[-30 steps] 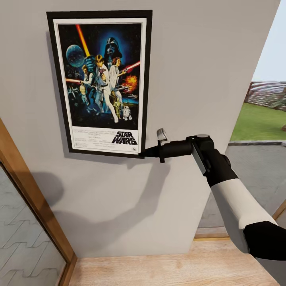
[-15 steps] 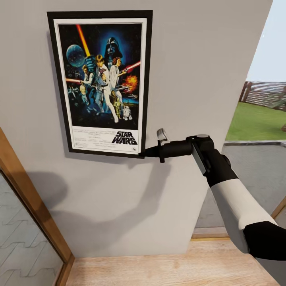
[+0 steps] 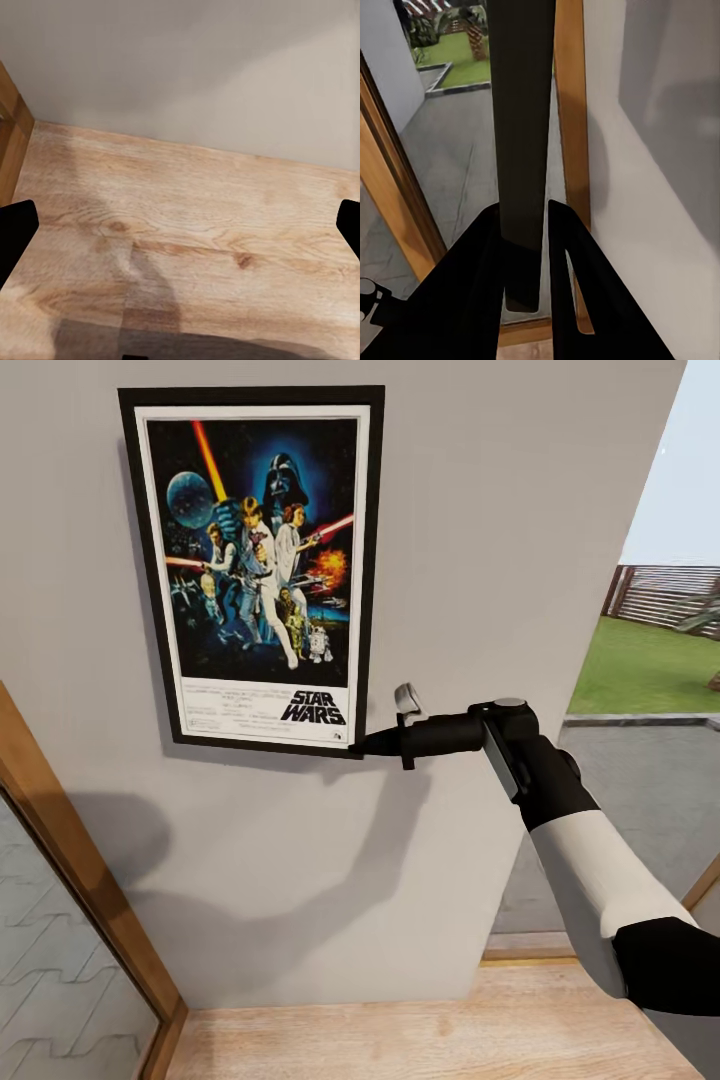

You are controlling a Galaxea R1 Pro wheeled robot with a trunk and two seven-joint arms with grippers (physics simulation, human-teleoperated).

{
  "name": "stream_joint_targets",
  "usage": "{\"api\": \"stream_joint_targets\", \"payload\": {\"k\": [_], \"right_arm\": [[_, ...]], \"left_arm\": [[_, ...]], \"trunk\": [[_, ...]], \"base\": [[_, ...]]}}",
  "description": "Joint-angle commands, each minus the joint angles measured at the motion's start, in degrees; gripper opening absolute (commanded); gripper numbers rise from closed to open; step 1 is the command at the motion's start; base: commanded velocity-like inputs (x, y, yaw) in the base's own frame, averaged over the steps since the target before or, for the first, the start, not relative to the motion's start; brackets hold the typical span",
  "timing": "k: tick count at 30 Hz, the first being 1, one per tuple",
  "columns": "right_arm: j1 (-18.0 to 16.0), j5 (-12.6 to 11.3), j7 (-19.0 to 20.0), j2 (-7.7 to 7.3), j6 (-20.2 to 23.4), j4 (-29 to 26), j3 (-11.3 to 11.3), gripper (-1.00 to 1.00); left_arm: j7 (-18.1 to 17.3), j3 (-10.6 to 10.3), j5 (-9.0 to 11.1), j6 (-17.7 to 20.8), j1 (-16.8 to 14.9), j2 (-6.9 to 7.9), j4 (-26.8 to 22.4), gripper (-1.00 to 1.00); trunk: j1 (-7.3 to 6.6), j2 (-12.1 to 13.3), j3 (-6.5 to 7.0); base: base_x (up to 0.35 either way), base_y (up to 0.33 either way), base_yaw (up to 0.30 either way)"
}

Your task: Pick up the poster from the kitchen countertop and hang it on one of the wall nails in the kitchen.

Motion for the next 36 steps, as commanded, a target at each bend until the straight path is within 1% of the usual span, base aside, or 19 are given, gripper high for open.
{"api": "stream_joint_targets", "payload": {"k": [1, 10, 16, 22, 36], "right_arm": [[-0.06, -0.47, -0.06, -0.07, 0.65, 0.0, 0.17, -1.0], [-0.06, -0.47, -0.06, -0.07, 0.7, 0.08, 0.15, -1.0], [-0.06, -0.47, -0.06, -0.07, 0.7, 0.09, 0.09, -1.0], [-0.06, -0.46, -0.06, -0.07, 0.7, 0.09, -0.57, -1.0], [-0.04, -0.45, -0.06, -0.07, 0.7, 0.09, -0.63, -1.0]], "left_arm": [[-0.39, 0.09, 0.51, 0.05, -0.02, -0.01, -0.02, 1.0], [-0.38, 0.09, 0.51, 0.05, -0.02, -0.01, -0.05, 1.0], [-0.38, 0.1, 0.51, 0.05, -0.01, -0.01, -0.05, 1.0], [-0.39, 0.09, 0.51, 0.05, 0.0, -0.01, -0.03, 1.0], [-0.38, 0.1, 0.51, 0.05, -0.01, -0.01, -0.03, 1.0]], "trunk": [[0.04, -0.12, -0.11], [0.04, -0.12, -0.11], [0.04, -0.12, -0.11], [0.04, -0.12, -0.11], [0.04, -0.12, -0.11]], "base": [[0.0, 0.0, 0.0], [0.007, 0.0, 0.0], [0.195, 0.0, 0.0], [0.003, 0.0, 0.0], [0.0, 0.0, 0.0]]}}
